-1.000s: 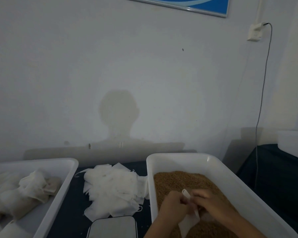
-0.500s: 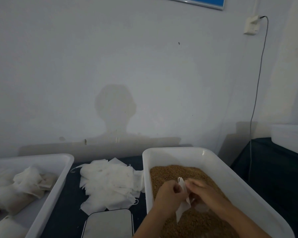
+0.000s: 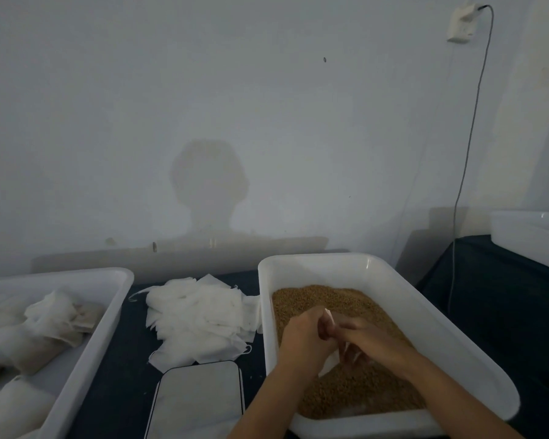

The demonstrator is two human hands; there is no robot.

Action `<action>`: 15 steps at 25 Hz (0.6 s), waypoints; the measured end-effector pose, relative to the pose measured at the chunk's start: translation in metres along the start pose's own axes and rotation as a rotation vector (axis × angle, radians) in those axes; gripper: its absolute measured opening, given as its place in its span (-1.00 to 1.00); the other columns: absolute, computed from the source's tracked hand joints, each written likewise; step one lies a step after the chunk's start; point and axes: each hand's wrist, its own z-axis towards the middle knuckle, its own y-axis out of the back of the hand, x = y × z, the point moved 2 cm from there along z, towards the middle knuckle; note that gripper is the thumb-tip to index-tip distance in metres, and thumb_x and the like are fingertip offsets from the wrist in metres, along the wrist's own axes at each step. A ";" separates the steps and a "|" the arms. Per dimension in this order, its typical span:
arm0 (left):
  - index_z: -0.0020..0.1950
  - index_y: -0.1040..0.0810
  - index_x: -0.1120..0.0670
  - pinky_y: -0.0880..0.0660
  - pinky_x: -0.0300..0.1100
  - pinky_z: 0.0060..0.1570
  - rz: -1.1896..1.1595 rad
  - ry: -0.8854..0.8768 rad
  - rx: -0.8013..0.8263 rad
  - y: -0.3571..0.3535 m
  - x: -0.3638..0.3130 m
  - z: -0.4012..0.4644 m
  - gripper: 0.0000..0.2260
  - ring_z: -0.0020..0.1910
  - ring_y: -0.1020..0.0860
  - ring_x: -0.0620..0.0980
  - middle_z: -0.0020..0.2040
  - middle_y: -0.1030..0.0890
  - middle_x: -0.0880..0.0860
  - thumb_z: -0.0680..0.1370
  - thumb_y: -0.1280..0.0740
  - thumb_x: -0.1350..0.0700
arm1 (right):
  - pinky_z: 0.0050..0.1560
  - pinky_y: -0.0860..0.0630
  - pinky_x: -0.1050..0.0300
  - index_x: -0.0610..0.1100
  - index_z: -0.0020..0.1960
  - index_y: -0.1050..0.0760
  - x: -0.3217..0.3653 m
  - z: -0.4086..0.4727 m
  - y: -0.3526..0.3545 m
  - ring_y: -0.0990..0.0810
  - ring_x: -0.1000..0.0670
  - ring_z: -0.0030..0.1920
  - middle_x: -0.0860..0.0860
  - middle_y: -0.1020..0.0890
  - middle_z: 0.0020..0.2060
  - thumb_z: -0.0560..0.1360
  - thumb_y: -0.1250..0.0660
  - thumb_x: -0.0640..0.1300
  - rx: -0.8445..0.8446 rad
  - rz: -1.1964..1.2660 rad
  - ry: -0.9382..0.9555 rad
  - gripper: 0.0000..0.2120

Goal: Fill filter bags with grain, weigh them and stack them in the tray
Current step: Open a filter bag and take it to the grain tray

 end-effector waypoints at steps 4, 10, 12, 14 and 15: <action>-0.08 -0.61 0.05 -0.34 -0.44 -0.31 0.065 0.034 -0.039 0.000 0.004 0.000 -0.91 -0.24 -0.48 -0.16 -0.23 -0.53 -0.08 0.48 -0.34 0.20 | -0.37 -0.45 0.27 -0.11 0.08 -0.55 -0.003 0.002 0.003 -0.56 0.09 -0.38 -0.02 -0.61 -0.32 0.57 -0.20 -0.19 -0.044 -0.151 0.019 -0.83; -0.19 -0.64 0.17 -0.51 -0.26 -0.18 0.187 0.090 -0.026 -0.005 0.007 -0.001 -0.87 -0.20 -0.58 -0.05 -0.21 -0.65 0.04 0.46 -0.29 0.21 | -0.24 -0.48 0.15 -0.28 -0.10 -0.54 -0.009 0.007 0.004 -0.57 0.04 -0.31 -0.06 -0.61 -0.28 0.60 -0.16 -0.16 -0.122 -0.122 0.041 -0.75; -0.25 -0.63 0.14 -0.47 -0.38 -0.27 0.166 0.104 -0.035 -0.004 0.007 -0.001 -0.88 -0.26 -0.57 -0.10 -0.24 -0.65 0.01 0.46 -0.36 0.17 | -0.11 -0.45 0.13 -0.14 -0.10 -0.47 -0.017 0.011 0.015 -0.56 0.04 -0.16 -0.03 -0.60 -0.14 0.60 -0.15 -0.15 -0.265 -0.352 0.016 -0.83; -0.32 -0.58 0.10 -0.32 -0.53 -0.38 0.147 0.121 -0.051 -0.003 0.006 -0.002 -0.85 -0.34 -0.50 -0.18 -0.30 -0.59 -0.05 0.44 -0.43 0.11 | 0.06 -0.42 0.08 -0.08 0.14 -0.40 -0.027 0.013 0.022 -0.50 -0.02 0.12 -0.07 -0.52 0.16 0.58 -0.18 -0.10 -0.261 -0.729 -0.136 -0.83; -0.34 -0.54 0.08 -0.30 -0.54 -0.41 0.142 0.131 -0.065 -0.002 0.006 -0.003 -0.82 -0.35 -0.47 -0.20 -0.30 -0.56 -0.07 0.44 -0.44 0.11 | 0.18 -0.39 0.04 -0.09 0.31 -0.31 -0.033 0.015 0.023 -0.42 -0.08 0.26 -0.10 -0.42 0.29 0.56 -0.21 -0.07 -0.223 -0.850 -0.212 -0.66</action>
